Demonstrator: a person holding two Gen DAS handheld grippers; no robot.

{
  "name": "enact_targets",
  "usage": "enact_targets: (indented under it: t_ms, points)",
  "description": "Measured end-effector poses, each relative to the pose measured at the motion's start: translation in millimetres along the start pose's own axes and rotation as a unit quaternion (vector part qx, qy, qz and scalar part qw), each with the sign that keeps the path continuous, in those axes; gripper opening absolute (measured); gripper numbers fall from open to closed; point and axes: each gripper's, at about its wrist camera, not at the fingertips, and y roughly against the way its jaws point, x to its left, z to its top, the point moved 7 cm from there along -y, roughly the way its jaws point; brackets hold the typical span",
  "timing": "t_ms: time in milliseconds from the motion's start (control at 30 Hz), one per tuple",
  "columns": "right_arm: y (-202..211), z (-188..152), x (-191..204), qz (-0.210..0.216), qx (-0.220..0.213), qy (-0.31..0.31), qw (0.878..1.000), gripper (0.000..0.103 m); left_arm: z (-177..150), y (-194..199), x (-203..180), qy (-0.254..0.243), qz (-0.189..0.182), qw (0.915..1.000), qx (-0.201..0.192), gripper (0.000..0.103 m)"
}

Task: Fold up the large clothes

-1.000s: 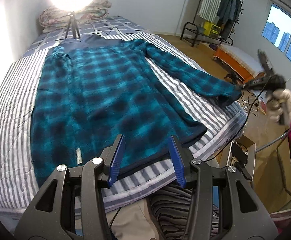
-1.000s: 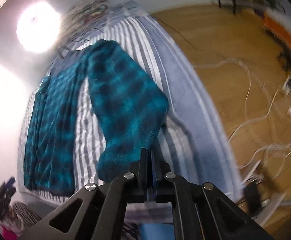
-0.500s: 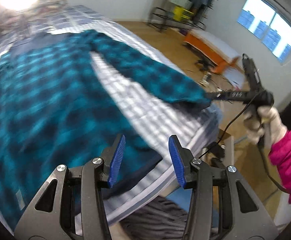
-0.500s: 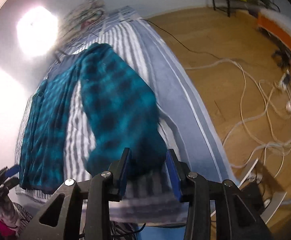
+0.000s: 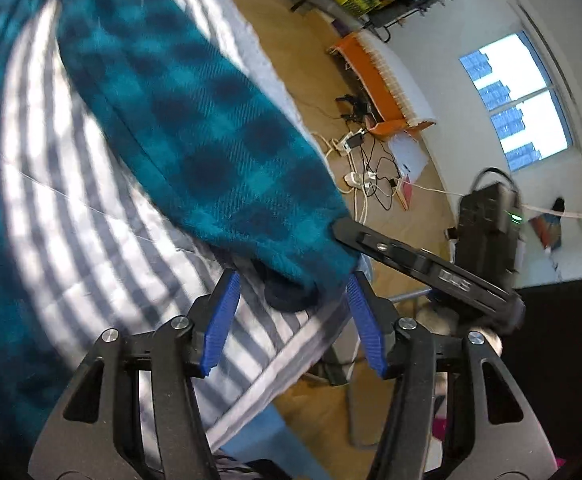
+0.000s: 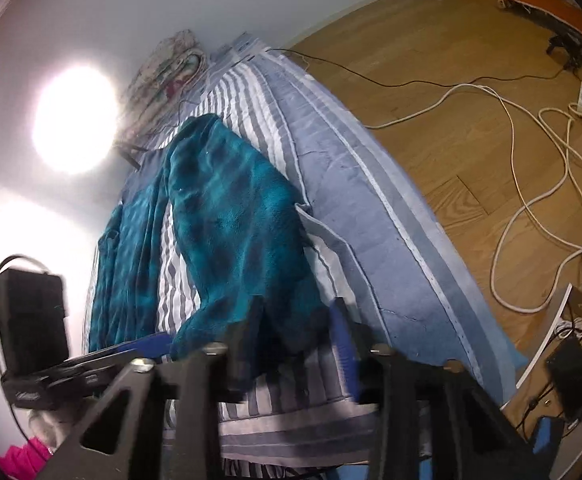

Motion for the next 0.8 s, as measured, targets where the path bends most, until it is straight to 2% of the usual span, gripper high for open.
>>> enact_targets:
  t_ms: [33,67,100,200,233,300,367,433,533,667,733,800]
  points:
    - [1.0,1.3,0.8,-0.002,0.0,0.0,1.0,0.023,-0.1,-7.9,3.3,0.007,-0.003,1.0,0.007,0.043]
    - [2.4,2.8,1.8,-0.004,0.0,-0.003,1.0,0.018,-1.2,-14.3,5.7,0.015,-0.008,0.9997,0.016,0.007]
    - [5.4,4.4,4.3,0.0,-0.001,-0.006,1.0,0.017,-3.9,-20.5,7.7,0.033,-0.022,0.9987,0.031,0.001]
    - [18.1,10.6,16.0,0.004,-0.009,0.004,1.0,0.015,-9.1,-10.0,4.4,0.082,-0.099,0.9913,0.027,0.001]
    - [23.9,13.0,22.4,0.005,-0.016,0.015,1.0,0.018,-10.6,-3.9,1.9,0.088,-0.122,0.9885,0.021,0.001]
    - [32.7,16.9,26.5,-0.015,-0.034,0.031,0.999,0.032,-12.8,-1.1,6.8,0.085,-0.105,0.9907,0.015,0.001]
    - [34.7,15.8,20.3,-0.025,-0.044,0.024,0.998,0.053,-14.5,-8.0,19.9,0.09,-0.076,0.9928,0.021,0.001]
    - [31.3,10.0,7.6,-0.019,-0.046,-0.003,0.999,0.057,-18.7,-15.2,40.7,0.117,-0.045,0.9917,0.026,0.001]
    - [21.5,-3.9,-8.8,0.012,-0.04,-0.044,0.998,0.057,-23.5,-14.7,55.0,0.152,-0.059,0.9864,0.02,0.002]
    - [9.7,-10.7,-11.0,0.028,-0.038,-0.048,0.998,0.054,-27.7,-10.7,50.3,0.129,-0.04,0.9907,0.017,0.002]
    - [4.4,-8.4,-5.0,0.029,-0.036,-0.032,0.998,0.051,-30.5,-11.9,44.0,0.126,-0.052,0.9904,0.024,0.001]
    - [-2.0,-7.2,0.8,0.016,-0.026,-0.007,1.0,0.036,-35.2,-12.3,38.6,0.116,-0.051,0.9915,0.031,0.001]
